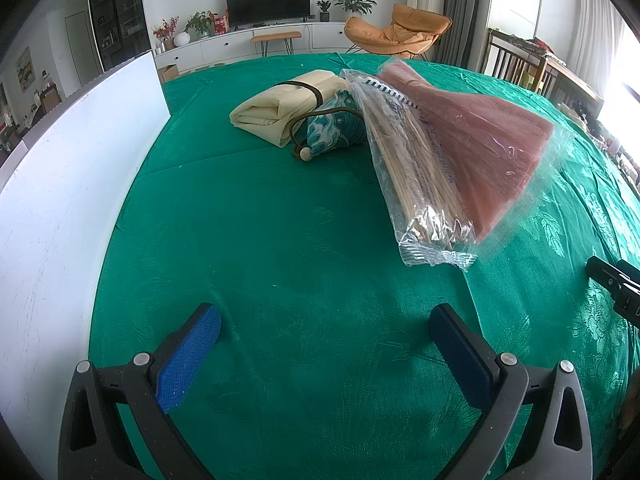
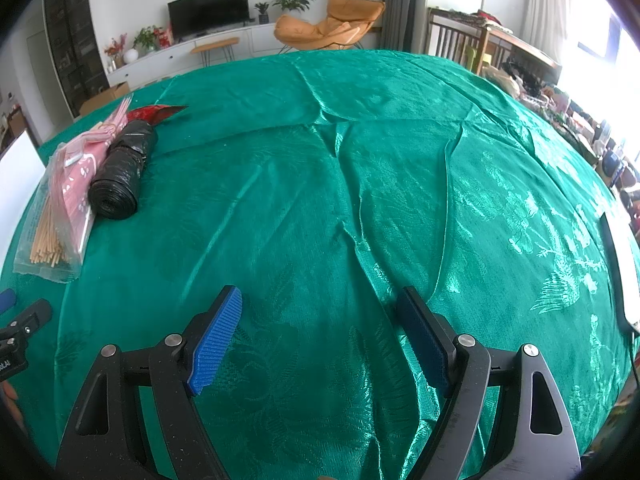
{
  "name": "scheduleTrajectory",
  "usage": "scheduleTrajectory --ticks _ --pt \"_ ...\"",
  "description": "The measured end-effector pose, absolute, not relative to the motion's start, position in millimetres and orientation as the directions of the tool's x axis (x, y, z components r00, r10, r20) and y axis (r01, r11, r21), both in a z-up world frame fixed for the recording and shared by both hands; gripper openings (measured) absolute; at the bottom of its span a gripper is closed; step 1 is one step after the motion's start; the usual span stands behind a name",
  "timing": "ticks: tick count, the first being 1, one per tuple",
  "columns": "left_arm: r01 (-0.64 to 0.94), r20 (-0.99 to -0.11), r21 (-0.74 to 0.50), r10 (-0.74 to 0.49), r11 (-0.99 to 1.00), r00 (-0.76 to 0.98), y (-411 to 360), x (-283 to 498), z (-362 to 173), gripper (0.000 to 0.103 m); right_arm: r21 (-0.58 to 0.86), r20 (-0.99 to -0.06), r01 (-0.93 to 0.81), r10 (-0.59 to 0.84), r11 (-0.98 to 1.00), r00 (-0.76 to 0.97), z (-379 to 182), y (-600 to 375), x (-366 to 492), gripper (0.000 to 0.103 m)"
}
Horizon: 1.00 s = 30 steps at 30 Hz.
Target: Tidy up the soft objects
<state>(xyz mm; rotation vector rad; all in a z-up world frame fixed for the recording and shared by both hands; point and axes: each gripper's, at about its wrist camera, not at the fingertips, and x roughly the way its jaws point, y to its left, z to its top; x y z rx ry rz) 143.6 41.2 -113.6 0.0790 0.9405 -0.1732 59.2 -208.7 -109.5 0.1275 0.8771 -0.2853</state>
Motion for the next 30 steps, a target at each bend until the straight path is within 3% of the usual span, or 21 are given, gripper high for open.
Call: scheduleTrajectory --ticks 8,11,18,21,24,26,28,30 --pt "0.185 -0.854 -0.004 -0.099 0.983 0.511 44.6 148.0 -105.6 0.103 -0.006 -0.773 0.298 -0.193 0.955 0.605 -109.6 -208.4 59.5 0.082" --pt "0.163 -0.832 -0.024 -0.110 0.986 0.544 52.4 146.0 -82.1 0.103 -0.006 -0.773 0.298 -0.194 0.955 0.605 -109.6 -208.2 59.7 0.082" --pt "0.181 -0.819 -0.173 -0.244 0.968 0.520 39.8 184.0 -49.5 0.103 -0.005 -0.773 0.298 -0.193 0.955 0.605 -109.6 -207.9 59.8 0.082" --pt "0.182 -0.838 -0.109 -0.189 0.977 0.513 19.0 215.2 -61.3 0.100 -0.005 -0.772 0.298 -0.192 0.955 0.605 -109.6 -207.8 59.9 0.083" --pt "0.172 -0.865 -0.106 -0.176 0.979 0.471 7.1 238.6 -75.8 0.078 -0.003 -0.772 0.297 -0.191 0.955 0.606 -110.0 -208.0 59.8 0.083" --pt "0.184 -0.872 -0.153 -0.220 0.971 0.437 4.5 245.0 -81.5 0.046 -0.003 -0.772 0.298 -0.191 0.955 0.606 -110.1 -207.8 59.9 0.083" --pt "0.196 -0.869 -0.177 -0.247 0.964 0.429 6.2 240.0 -79.5 0.031 -0.003 -0.772 0.297 -0.191 0.955 0.606 -110.0 -207.7 59.9 0.083" --pt "0.183 -0.864 -0.202 -0.263 0.962 0.429 14.8 223.3 -71.7 0.025 -0.003 -0.772 0.297 -0.191 0.955 0.606 -110.0 -207.6 59.9 0.083"
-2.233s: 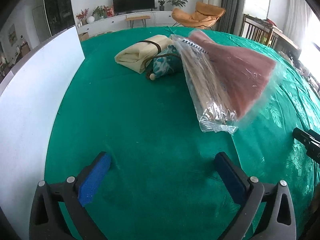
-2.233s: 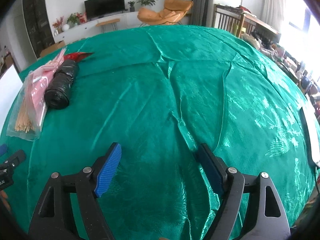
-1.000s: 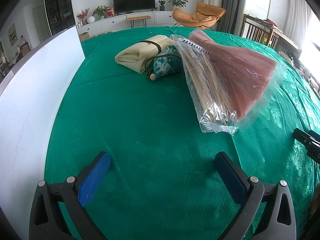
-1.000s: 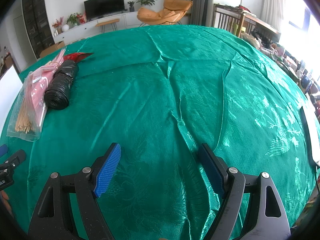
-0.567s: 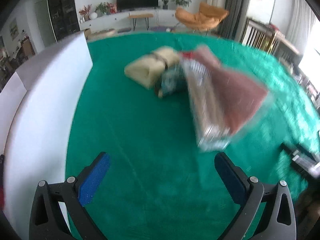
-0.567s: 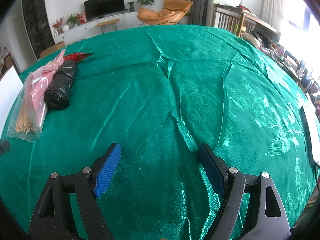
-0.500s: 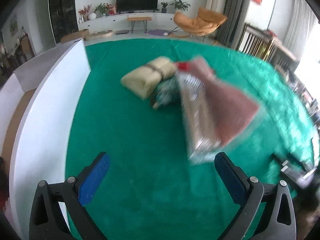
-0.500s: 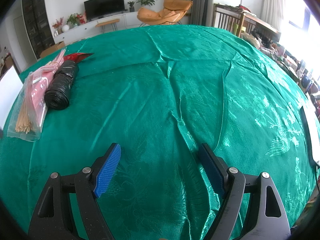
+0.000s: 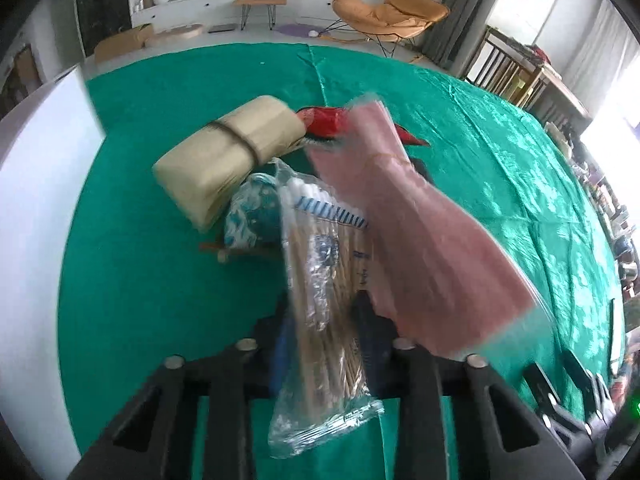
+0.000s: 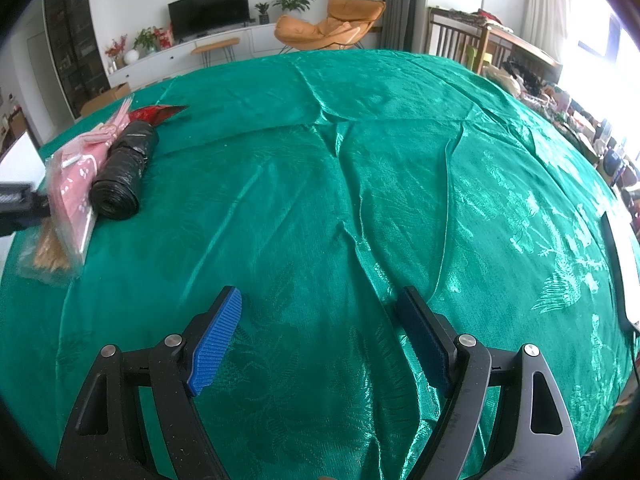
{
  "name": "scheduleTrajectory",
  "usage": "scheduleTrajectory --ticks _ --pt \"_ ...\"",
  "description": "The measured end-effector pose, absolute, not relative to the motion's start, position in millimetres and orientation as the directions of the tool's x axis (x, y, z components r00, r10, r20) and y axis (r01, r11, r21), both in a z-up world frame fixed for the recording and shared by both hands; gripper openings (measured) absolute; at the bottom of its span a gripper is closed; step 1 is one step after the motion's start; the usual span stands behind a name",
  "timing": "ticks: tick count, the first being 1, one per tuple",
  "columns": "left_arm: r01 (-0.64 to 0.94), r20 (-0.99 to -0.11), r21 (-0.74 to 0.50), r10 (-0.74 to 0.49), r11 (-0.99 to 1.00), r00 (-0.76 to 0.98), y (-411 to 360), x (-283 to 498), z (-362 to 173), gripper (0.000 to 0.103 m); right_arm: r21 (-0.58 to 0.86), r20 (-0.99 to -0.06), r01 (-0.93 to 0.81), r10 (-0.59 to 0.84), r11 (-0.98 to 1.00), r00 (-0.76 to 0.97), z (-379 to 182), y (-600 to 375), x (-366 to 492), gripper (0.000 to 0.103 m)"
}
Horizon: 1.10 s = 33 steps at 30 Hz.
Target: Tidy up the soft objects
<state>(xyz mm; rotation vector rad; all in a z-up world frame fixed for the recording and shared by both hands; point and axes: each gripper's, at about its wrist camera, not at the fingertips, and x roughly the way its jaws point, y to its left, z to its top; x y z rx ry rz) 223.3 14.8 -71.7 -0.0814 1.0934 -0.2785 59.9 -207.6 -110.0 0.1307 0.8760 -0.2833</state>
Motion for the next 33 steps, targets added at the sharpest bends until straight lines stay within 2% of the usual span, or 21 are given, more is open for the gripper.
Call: scheduleTrajectory --ticks 6,10,13,15,16,17,19,21,26,33 --pt "0.158 -0.852 -0.252 -0.296 0.955 0.432 63.1 145.0 -55.3 0.024 -0.003 -0.772 0.298 -0.191 0.955 0.606 -109.9 -207.2 60.0 0.083" --pt "0.112 -0.863 -0.198 -0.227 0.974 0.451 86.1 122.9 -62.7 0.024 -0.002 -0.772 0.298 -0.190 0.955 0.606 -109.8 -207.1 59.9 0.083" --pt "0.150 -0.855 -0.217 -0.262 0.965 0.448 80.9 123.8 -62.6 0.025 -0.002 -0.772 0.298 -0.190 0.955 0.606 -109.8 -206.9 60.0 0.083" --pt "0.213 -0.845 -0.226 -0.300 0.951 0.442 65.3 129.3 -57.8 0.030 -0.002 -0.772 0.298 -0.191 0.955 0.606 -109.8 -206.9 60.1 0.083" --pt "0.244 -0.840 -0.212 -0.304 0.946 0.450 55.5 131.1 -55.8 0.045 -0.002 -0.772 0.298 -0.191 0.955 0.606 -109.8 -206.9 60.1 0.083" --pt "0.276 -0.832 -0.185 -0.299 0.943 0.467 45.9 136.3 -53.1 0.069 -0.002 -0.772 0.298 -0.190 0.955 0.606 -109.9 -206.9 60.1 0.083" --pt "0.318 -0.788 -0.121 -0.286 0.940 0.546 28.3 140.9 -43.3 0.092 -0.001 -0.772 0.298 -0.190 0.955 0.606 -109.8 -206.9 60.1 0.083" --pt "0.336 -0.756 -0.087 -0.282 0.938 0.591 15.8 147.7 -37.1 0.092 -0.001 -0.772 0.298 -0.190 0.955 0.606 -109.7 -206.9 60.1 0.083" --pt "0.325 -0.825 -0.087 -0.251 0.942 0.507 6.8 180.7 -60.6 0.092 -0.001 -0.772 0.298 -0.190 0.955 0.606 -109.8 -206.7 60.3 0.083" --pt "0.374 -0.860 0.006 -0.186 0.928 0.475 -14.3 202.8 -89.7 0.092 -0.001 -0.772 0.298 -0.190 0.955 0.606 -109.8 -206.6 60.4 0.083"
